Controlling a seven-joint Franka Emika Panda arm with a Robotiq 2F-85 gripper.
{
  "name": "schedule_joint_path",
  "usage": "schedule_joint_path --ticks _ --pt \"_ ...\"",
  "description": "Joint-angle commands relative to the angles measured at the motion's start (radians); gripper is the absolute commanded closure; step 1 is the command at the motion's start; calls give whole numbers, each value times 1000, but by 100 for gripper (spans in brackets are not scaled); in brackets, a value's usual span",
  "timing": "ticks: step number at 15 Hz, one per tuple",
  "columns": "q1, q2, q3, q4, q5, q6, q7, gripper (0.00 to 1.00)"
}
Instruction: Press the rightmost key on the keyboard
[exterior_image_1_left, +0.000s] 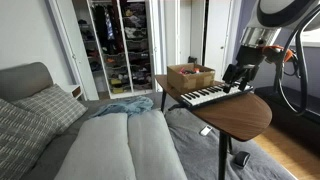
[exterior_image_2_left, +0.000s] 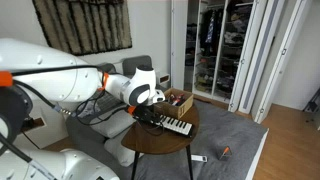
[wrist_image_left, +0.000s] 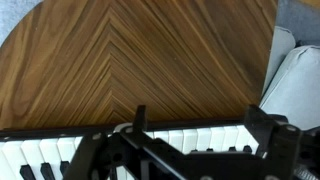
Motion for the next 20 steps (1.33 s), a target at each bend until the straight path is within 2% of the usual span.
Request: schedule_joint_path --ticks 1,4,8,12,15,16,18,20 --pt "-5 0 5 2 3 -4 -2 0" --pt "-31 -13 13 10 -29 -1 13 0" --pt "-130 -29 14 54 -144 20 37 0" --pt "-223 4 4 131 -264 -2 42 0" --pt "-247 43 -16 166 -305 -3 15 1" --pt "-250 59 -23 175 -311 -2 8 26" --pt "-246 91 -38 188 -316 2 -10 29" --pt "-255 126 -42 198 -340 6 -17 44"
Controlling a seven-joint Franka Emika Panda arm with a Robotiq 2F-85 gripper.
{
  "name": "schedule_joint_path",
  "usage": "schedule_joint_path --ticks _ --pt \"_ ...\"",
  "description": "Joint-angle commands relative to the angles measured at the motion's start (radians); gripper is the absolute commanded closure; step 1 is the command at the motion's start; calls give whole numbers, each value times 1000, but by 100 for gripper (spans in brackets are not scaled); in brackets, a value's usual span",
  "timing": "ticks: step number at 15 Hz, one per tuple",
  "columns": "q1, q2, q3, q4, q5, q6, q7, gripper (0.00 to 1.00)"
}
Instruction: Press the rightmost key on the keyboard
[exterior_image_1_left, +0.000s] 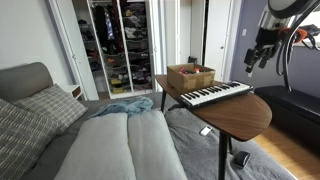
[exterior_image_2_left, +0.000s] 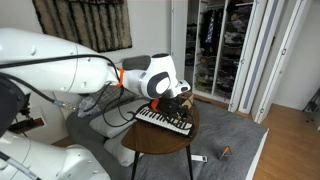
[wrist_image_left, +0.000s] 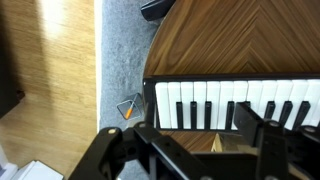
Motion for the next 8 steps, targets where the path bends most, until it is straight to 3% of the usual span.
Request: schedule_joint_path --ticks 1,8 --pt "-5 81 -20 44 -47 0 -25 50" --pt "1 192 -66 77 -45 32 -84 98"
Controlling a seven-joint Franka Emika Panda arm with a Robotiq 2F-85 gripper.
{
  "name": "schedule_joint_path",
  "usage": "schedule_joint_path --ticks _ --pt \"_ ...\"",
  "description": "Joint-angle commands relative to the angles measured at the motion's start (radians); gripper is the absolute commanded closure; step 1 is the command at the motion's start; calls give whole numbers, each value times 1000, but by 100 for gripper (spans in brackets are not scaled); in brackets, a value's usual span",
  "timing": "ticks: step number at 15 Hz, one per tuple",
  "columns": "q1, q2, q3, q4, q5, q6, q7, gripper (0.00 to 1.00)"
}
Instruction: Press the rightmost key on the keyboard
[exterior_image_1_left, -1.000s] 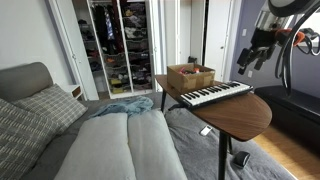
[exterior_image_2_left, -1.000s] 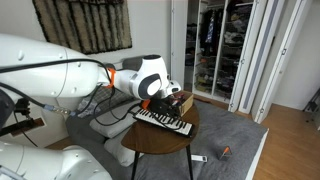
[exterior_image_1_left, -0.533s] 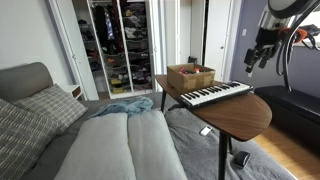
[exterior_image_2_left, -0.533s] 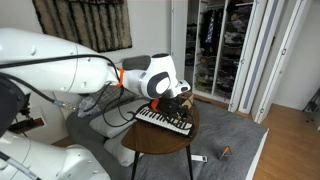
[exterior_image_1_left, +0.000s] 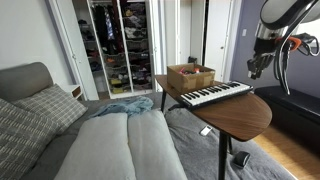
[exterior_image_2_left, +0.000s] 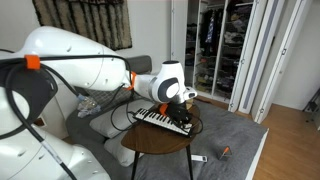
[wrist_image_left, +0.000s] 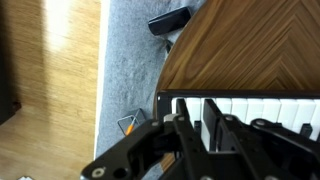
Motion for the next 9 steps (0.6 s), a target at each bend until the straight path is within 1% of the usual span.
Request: schedule_joint_path --ticks 1,9 --pt "6 68 -27 32 -5 34 -45 100" --pt "12 164 -45 53 17 115 -102 100"
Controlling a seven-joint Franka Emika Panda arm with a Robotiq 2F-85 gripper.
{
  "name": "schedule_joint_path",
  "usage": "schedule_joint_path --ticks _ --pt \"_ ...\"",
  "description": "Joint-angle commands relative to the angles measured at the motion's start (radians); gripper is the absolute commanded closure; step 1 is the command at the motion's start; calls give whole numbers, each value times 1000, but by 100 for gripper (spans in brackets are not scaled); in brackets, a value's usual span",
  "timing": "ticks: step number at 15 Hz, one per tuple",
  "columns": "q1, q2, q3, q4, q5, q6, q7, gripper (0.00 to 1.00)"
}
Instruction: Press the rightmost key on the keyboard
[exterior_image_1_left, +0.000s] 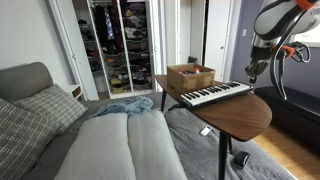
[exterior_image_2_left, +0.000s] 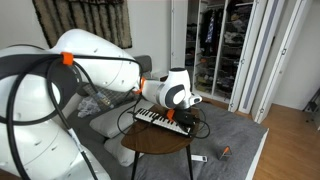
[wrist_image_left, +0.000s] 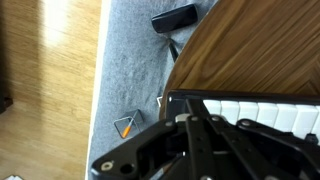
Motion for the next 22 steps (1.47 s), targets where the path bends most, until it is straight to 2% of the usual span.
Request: schedule_joint_path --ticks 1,13,22 --pt "12 52 -13 30 18 30 -37 100" --pt "19 127 -10 60 46 38 -75 100" --pt "16 129 -2 72 34 27 -71 100"
